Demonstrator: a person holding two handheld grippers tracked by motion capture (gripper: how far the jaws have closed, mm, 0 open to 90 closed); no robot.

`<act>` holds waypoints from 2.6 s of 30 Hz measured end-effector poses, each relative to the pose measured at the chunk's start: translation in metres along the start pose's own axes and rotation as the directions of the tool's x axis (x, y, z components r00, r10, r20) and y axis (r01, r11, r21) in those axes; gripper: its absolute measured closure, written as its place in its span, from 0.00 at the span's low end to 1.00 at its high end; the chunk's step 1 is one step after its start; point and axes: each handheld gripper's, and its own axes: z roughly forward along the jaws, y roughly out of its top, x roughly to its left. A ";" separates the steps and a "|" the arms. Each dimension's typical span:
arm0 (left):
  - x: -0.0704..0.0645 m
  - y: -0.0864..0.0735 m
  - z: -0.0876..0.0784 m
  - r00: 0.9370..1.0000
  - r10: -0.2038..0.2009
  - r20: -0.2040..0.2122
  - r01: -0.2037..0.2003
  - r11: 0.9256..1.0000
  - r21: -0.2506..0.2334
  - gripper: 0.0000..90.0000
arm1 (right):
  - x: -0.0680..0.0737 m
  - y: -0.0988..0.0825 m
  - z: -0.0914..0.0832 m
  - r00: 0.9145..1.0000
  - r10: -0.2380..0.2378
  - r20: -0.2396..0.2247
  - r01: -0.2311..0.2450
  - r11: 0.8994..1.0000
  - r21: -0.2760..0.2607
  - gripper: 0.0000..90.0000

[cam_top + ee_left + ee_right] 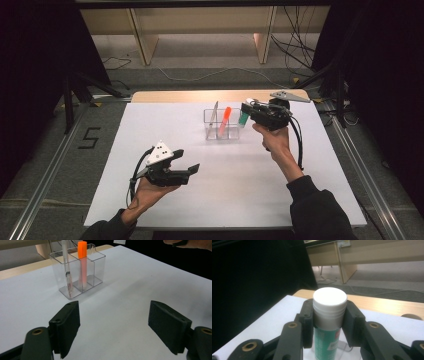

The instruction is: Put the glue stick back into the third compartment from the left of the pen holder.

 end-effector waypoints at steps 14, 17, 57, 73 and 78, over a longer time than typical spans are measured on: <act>0.006 -0.007 -0.007 0.999 0.008 -0.039 -0.008 1.000 -0.003 0.26 | -0.010 0.002 0.044 0.997 -0.004 0.083 0.002 1.000 0.023 0.73; 0.006 -0.008 -0.008 0.999 0.004 -0.044 -0.005 1.000 -0.010 0.25 | -0.011 0.000 0.051 0.995 -0.007 0.102 0.004 1.000 0.031 0.73; 0.008 -0.007 -0.011 0.998 -0.020 -0.059 0.018 1.000 -0.026 0.24 | 0.000 -0.005 0.023 0.999 -0.026 0.044 0.023 0.997 0.073 0.33; 0.010 -0.006 -0.011 0.998 -0.045 -0.043 0.044 0.999 -0.025 0.24 | 0.018 -0.043 -0.033 0.995 -0.091 -0.047 0.095 0.991 0.094 0.30; 0.010 -0.007 -0.011 0.998 -0.048 -0.034 0.047 0.999 -0.017 0.24 | 0.021 -0.064 -0.052 0.993 -0.093 -0.076 0.100 0.989 0.105 0.30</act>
